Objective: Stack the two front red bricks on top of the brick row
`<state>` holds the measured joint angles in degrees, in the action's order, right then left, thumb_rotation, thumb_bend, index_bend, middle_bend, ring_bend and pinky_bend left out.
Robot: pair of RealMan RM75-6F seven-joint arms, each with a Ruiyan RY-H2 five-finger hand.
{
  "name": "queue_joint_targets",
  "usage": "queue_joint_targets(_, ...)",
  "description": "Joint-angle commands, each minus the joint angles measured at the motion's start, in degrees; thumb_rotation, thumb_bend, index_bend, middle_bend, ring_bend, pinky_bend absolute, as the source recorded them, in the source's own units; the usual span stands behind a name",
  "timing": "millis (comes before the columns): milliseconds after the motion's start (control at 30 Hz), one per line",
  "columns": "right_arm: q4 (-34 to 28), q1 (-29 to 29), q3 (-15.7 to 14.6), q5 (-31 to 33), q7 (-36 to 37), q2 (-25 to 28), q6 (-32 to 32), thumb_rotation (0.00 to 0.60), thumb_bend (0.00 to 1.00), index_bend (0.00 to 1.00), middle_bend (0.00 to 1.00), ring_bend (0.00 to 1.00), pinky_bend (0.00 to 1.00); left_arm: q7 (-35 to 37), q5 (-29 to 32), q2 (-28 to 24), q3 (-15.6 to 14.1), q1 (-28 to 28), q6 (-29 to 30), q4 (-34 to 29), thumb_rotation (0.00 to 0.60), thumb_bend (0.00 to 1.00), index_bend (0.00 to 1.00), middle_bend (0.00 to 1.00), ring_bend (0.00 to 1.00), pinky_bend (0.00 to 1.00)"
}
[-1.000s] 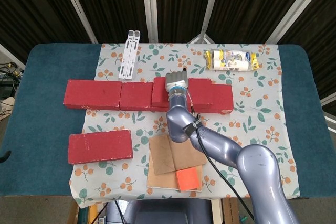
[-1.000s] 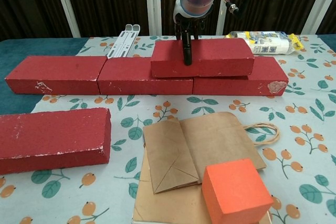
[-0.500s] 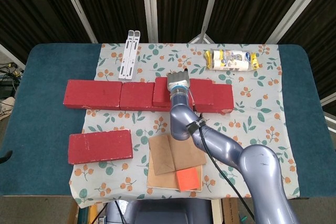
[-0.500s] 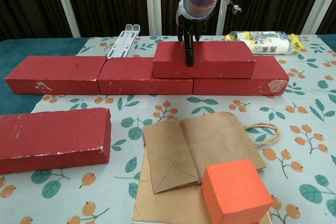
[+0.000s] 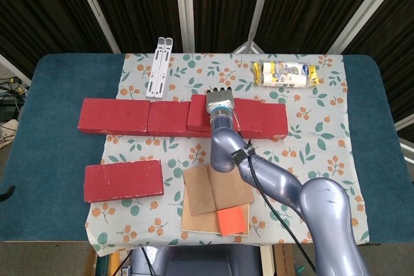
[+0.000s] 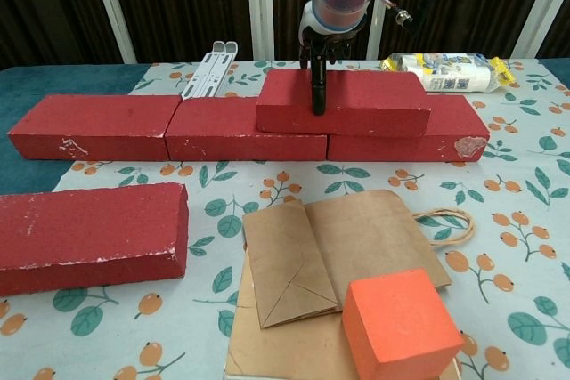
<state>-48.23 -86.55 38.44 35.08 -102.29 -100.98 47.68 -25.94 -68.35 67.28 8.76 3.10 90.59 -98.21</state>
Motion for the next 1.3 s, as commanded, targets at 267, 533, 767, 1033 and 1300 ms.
queue_joint_targets(267, -0.99, 0.66, 1.4, -0.11, -1.7, 0.66, 0.85, 0.6, 0.06, 0.0, 0.01, 0.0, 0.0, -0.3, 0.11, 0.17, -0.02, 0.07, 0.1, -0.01, 0.6, 0.0, 0.06, 0.0, 0.0, 0.12)
queue_joint_targets(533, -4.63, 1.86, 2.41, 0.73, -3.33, 2.71, 2.12, 0.6, 0.06, 0.0, 0.0, 0.0, 0.0, -0.25, 0.09, 0.22, -0.03, 0.17, 0.01, 0.13, 0.6, 0.0, 0.06, 0.0, 0.0, 0.12)
queue_joint_targets(767, -22.51, 8.56, 5.1, -5.36, 4.26, 13.46, 3.67, 0.6, 0.06, 0.0, 0.0, 0.0, 0.0, 0.77, -0.63, 0.08, -0.16, 0.22, -0.03, 0.39, 0.6, 0.0, 0.06, 0.0, 0.0, 0.12)
queue_joint_targets(1033, -52.14, 33.48, 8.54, -28.38, 29.01, 34.74, -2.23, 0.6, 0.06, 0.0, 0.0, 0.0, 0.0, 2.98, -5.44, -0.37, -2.06, -0.04, 0.45, -0.03, 0.6, 0.0, 0.05, 0.0, 0.0, 0.12)
queue_joint_targets(1300, -59.75, 60.76, 15.24, -53.89, 55.49, 46.51, -14.8, 0.6, 0.06, 0.0, 0.0, 0.0, 0.0, 6.24, -12.48, -0.61, -4.87, 0.38, -0.13, 0.7, 0.6, 0.0, 0.05, 0.0, 0.0, 0.12)
